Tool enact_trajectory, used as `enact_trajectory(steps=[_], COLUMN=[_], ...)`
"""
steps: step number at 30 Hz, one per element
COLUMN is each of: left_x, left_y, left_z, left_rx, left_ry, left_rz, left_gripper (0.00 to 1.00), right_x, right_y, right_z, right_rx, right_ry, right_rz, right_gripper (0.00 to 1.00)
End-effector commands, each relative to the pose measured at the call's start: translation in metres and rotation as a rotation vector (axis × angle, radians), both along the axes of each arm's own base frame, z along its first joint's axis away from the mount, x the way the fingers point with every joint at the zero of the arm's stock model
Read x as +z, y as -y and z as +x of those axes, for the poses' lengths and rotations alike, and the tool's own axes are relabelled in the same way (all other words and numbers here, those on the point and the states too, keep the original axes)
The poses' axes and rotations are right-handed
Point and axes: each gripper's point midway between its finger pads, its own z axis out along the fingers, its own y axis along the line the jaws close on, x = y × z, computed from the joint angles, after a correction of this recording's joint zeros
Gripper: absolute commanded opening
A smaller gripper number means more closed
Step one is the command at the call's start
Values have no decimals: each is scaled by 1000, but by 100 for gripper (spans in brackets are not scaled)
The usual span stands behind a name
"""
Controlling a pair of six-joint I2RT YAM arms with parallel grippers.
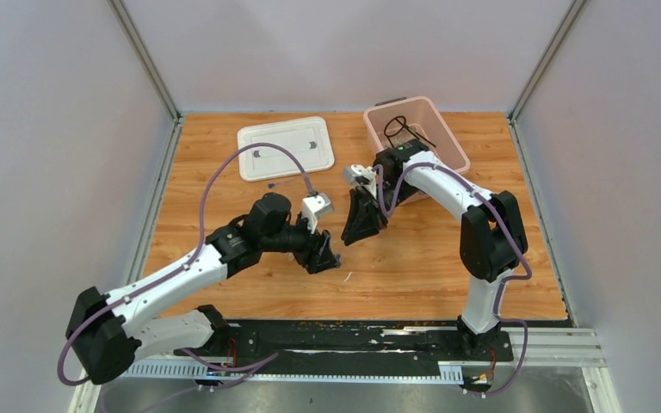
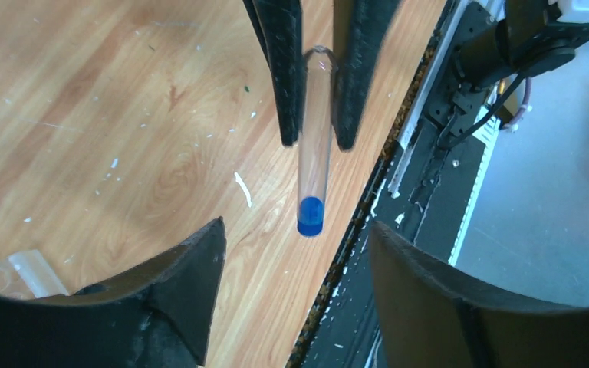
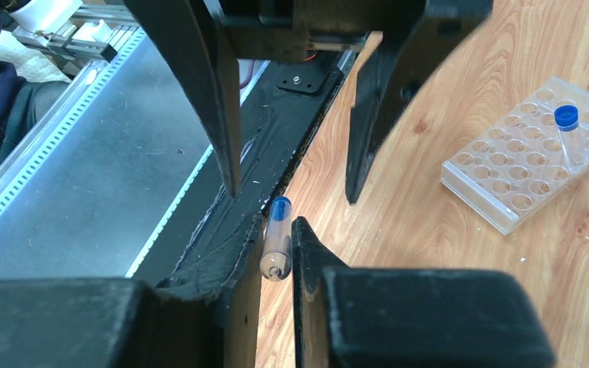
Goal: Organize the chemistry lab equipment
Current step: Pick up the test tube at the center of the board.
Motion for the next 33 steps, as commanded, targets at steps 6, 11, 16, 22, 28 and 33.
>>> enact_trajectory(steps=[6,11,16,22,28,33], left_x=[65,84,87,103,104,86], left_y=[-30,-49,-55,-59,-63,-63], left_z=[15,23,30,33,49,68], left_rx=[258,399,499,599,720,854], left_ry=[256,312,268,119,-36,-184], left_rz=[-305,-440,-536,-879,-1003,-1011], left_gripper=[100,100,100,100,100,97], right_x=[33,14,30,41,35,39], right_y=[1,0,-2,-8,-14,-16], right_z=[12,46,62,68,77,76], right_rx=[-80,-265,-396,-468,-523,-500], right_ry=[-110,-133,-157,-415,-704,-803], right_rz=[20,-179,-129,-74,-105,-73], right_gripper=[0,0,0,0,0,0])
